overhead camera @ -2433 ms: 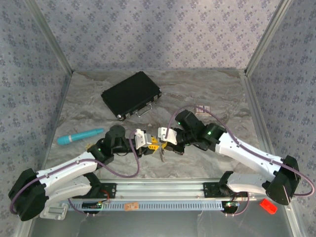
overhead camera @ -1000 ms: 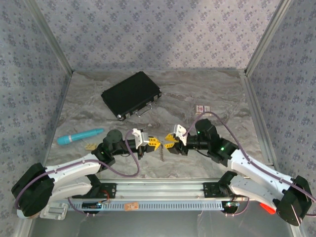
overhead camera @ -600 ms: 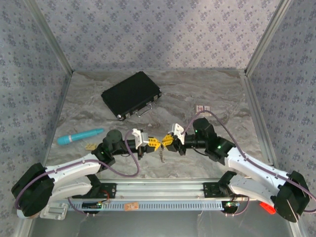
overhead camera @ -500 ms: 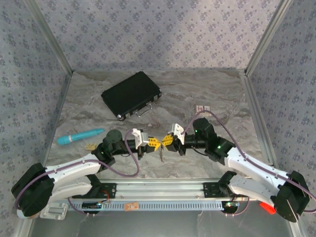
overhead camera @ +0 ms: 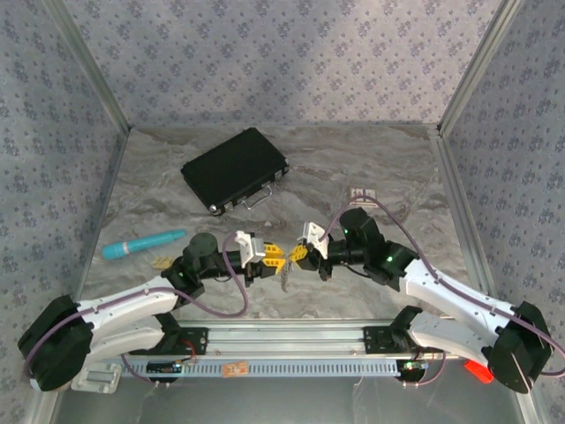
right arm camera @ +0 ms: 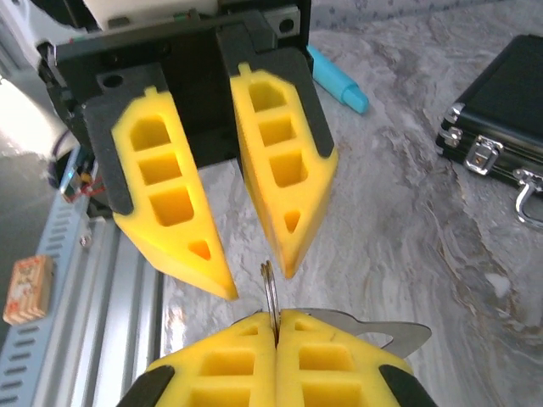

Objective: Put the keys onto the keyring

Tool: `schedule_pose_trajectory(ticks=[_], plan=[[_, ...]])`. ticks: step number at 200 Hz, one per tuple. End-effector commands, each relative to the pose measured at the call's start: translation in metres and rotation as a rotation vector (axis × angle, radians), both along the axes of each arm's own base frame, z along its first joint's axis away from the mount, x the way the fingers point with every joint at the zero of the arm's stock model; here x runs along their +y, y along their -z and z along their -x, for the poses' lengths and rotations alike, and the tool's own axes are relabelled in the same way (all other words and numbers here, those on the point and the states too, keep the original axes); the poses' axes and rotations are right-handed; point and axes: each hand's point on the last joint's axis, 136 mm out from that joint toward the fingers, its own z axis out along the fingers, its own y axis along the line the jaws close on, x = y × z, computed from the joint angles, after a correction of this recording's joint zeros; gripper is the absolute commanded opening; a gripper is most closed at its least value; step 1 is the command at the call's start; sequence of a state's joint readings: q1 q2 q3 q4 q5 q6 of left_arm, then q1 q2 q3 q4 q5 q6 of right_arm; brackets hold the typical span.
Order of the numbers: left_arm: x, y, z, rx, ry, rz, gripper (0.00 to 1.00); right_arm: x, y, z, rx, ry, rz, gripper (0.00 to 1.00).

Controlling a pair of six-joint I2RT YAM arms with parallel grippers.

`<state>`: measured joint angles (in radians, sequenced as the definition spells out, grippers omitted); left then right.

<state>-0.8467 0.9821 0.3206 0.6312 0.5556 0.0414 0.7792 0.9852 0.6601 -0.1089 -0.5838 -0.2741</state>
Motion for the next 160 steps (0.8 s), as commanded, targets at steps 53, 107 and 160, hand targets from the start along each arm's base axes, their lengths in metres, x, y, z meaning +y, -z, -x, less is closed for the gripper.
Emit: schedule_pose_trajectory(ticks=[53, 107, 160], plan=[[0.003, -0.004, 0.002, -0.046, 0.005, -0.091, 0.27, -0.003, 0.007, 0.006, -0.094, -0.084, 0.261, 0.0], [0.003, -0.005, 0.005, -0.041, 0.023, -0.092, 0.26, 0.008, 0.002, 0.01, -0.112, -0.117, 0.261, 0.0], [0.002, -0.005, 0.009, -0.033, 0.049, -0.086, 0.25, 0.013, 0.002, 0.004, -0.143, -0.11, 0.283, 0.0]])
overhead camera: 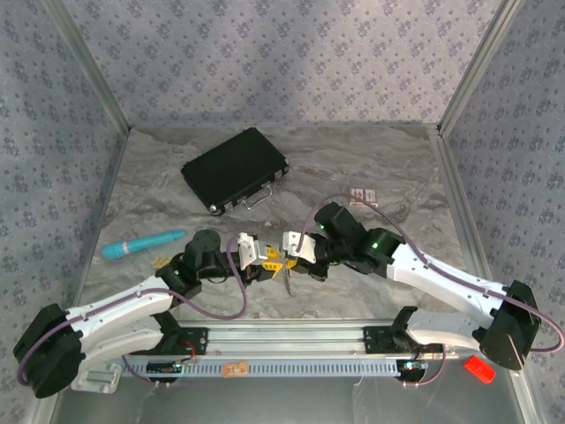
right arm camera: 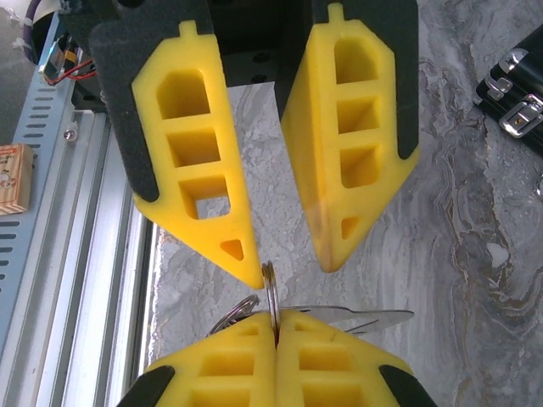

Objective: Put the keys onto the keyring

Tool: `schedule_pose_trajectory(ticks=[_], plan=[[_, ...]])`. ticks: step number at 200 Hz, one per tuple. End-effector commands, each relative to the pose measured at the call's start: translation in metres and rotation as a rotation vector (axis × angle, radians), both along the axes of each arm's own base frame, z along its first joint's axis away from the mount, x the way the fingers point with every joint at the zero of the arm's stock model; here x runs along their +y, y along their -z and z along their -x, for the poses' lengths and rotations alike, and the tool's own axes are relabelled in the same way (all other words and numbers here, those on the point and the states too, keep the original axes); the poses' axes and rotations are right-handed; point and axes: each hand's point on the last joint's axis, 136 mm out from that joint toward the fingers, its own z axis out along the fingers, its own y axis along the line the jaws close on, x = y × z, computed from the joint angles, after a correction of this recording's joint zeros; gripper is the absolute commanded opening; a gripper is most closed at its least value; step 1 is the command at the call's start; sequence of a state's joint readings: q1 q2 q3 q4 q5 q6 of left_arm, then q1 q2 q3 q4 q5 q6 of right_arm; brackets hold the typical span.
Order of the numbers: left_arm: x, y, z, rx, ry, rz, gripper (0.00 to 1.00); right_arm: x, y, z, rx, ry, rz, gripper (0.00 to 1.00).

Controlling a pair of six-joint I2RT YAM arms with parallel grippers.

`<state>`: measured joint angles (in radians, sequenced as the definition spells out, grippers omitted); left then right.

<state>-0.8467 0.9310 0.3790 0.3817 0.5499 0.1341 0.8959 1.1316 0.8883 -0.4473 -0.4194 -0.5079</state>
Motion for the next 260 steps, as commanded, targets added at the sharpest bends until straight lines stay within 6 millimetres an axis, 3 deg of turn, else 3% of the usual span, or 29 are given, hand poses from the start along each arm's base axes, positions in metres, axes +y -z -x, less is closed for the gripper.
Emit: schedule_pose_trajectory(ticks=[1, 46, 84, 91, 122, 182, 260], plan=[[-0.004, -0.017, 0.006, -0.032, 0.042, 0.034, 0.25, 0.004, -0.012, -0.004, -0.043, -0.009, 0.0, 0.0], [-0.005, -0.017, 0.007, -0.034, 0.053, 0.033, 0.18, 0.012, -0.016, 0.001, -0.034, -0.043, -0.02, 0.0], [-0.005, -0.019, 0.008, -0.04, 0.059, 0.039, 0.02, 0.014, -0.013, 0.002, -0.028, -0.044, -0.021, 0.0], [-0.004, -0.02, 0.008, -0.046, 0.057, 0.044, 0.0, 0.013, -0.014, 0.001, -0.035, -0.036, -0.034, 0.07], [-0.002, -0.027, 0.008, -0.064, 0.039, 0.1, 0.0, 0.004, -0.019, -0.005, -0.033, 0.03, -0.132, 0.26], [0.003, -0.044, 0.003, -0.075, -0.01, 0.222, 0.0, -0.006, -0.032, -0.008, 0.045, 0.084, -0.316, 0.28], [0.0, -0.04, 0.006, -0.051, 0.008, 0.21, 0.0, -0.002, -0.029, -0.001, 0.112, 0.031, -0.316, 0.26]])
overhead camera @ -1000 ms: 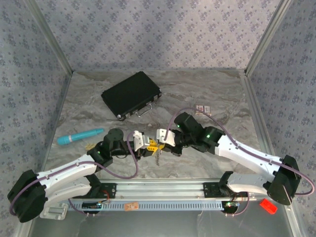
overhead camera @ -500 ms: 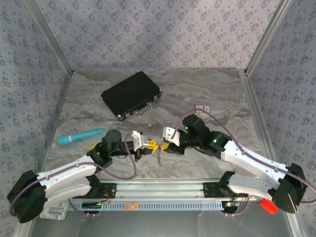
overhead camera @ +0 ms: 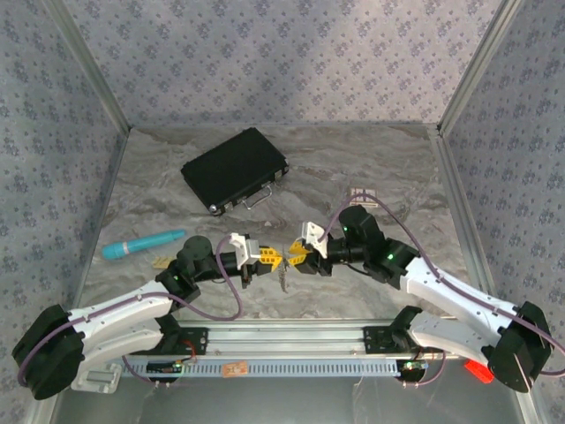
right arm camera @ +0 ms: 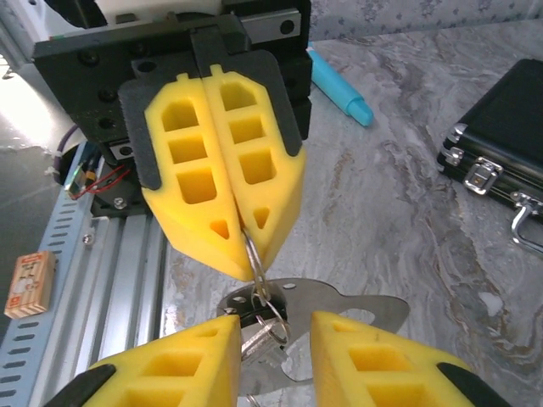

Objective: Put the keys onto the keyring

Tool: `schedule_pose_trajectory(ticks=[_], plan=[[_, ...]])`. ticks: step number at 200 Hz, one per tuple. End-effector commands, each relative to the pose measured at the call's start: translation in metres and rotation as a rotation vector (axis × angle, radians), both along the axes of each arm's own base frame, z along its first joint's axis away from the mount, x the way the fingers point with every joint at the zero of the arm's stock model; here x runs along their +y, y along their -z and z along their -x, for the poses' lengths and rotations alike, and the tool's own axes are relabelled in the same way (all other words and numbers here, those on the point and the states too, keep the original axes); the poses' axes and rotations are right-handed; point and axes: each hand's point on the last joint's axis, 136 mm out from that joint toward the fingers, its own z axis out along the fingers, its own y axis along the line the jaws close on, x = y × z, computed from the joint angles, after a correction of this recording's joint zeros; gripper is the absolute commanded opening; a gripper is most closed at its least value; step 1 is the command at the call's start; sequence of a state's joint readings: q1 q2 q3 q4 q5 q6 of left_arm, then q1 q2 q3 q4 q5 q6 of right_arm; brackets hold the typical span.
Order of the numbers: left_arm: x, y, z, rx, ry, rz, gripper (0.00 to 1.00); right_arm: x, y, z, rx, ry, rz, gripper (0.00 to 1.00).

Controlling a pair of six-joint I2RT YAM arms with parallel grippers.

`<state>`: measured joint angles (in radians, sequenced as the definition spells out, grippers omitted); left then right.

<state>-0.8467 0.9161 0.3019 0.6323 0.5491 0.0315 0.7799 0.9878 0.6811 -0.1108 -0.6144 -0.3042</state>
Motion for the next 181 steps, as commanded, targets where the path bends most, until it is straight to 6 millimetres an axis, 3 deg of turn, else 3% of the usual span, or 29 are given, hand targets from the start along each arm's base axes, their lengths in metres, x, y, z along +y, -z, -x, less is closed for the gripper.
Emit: schedule_pose_trajectory(ticks=[1, 65, 94, 127, 181], plan=[[-0.001, -0.016, 0.004, -0.029, 0.02, 0.051, 0.0, 0.004, -0.004, 0.005, 0.03, -0.037, -0.017, 0.26], [-0.002, -0.019, 0.006, -0.032, 0.028, 0.058, 0.0, 0.001, 0.009, 0.005, 0.047, -0.042, 0.054, 0.07], [-0.004, -0.023, 0.007, -0.029, 0.046, 0.062, 0.0, 0.008, 0.005, 0.004, 0.045, -0.063, 0.039, 0.02], [-0.005, -0.025, 0.007, -0.031, 0.055, 0.069, 0.0, 0.012, 0.007, 0.002, 0.042, -0.063, 0.052, 0.02], [-0.005, -0.02, 0.007, -0.026, 0.052, 0.059, 0.0, 0.002, -0.001, 0.001, -0.013, -0.017, 0.036, 0.21]])
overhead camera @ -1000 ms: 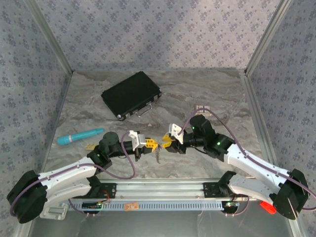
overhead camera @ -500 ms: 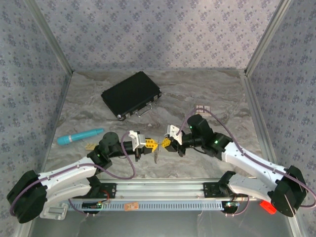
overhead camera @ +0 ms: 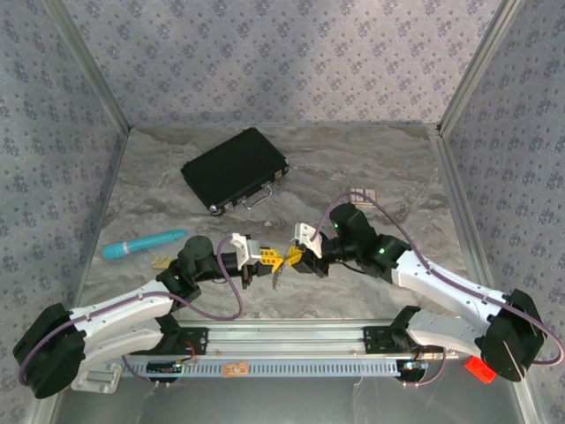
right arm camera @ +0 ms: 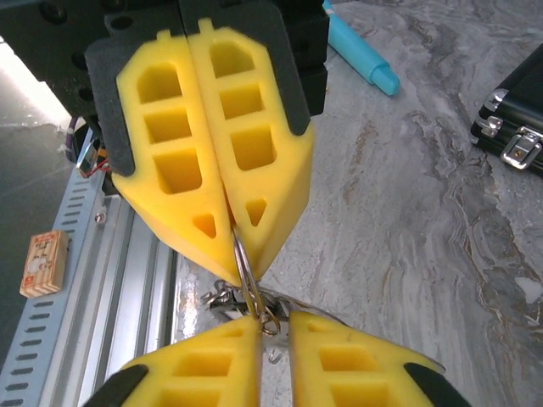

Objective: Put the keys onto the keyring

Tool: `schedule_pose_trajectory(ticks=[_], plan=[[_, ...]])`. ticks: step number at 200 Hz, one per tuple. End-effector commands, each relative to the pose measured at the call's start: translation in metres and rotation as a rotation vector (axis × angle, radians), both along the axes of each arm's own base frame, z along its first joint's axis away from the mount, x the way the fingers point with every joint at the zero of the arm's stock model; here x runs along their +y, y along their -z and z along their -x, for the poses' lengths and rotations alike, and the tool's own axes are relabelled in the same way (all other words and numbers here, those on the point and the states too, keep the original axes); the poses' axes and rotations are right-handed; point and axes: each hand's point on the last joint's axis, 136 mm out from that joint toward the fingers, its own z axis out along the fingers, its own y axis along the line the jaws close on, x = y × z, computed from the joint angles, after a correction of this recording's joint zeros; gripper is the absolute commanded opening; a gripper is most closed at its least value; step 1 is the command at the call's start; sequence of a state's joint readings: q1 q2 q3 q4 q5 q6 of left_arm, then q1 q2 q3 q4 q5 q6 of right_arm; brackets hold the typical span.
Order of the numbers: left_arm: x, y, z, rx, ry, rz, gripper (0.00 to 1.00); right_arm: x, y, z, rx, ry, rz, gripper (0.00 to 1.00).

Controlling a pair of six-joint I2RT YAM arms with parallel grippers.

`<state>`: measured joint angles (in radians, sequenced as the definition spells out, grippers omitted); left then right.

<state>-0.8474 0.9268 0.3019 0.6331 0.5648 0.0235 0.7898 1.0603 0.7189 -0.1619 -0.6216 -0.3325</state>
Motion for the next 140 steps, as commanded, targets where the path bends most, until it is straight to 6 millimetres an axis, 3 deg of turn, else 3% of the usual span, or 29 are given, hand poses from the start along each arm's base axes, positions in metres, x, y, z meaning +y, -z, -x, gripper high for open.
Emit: schedule_pose_trajectory(ticks=[1, 91, 140], plan=[[-0.003, -0.023, 0.005, -0.04, 0.036, 0.065, 0.0, -0.005, -0.016, 0.002, -0.053, 0.01, -0.027, 0.22], [-0.004, -0.025, 0.005, -0.044, 0.038, 0.07, 0.0, 0.004, -0.018, 0.004, -0.045, -0.022, -0.043, 0.21], [-0.004, -0.025, 0.005, -0.044, 0.038, 0.069, 0.0, 0.01, -0.022, 0.001, -0.052, -0.03, -0.061, 0.13]])
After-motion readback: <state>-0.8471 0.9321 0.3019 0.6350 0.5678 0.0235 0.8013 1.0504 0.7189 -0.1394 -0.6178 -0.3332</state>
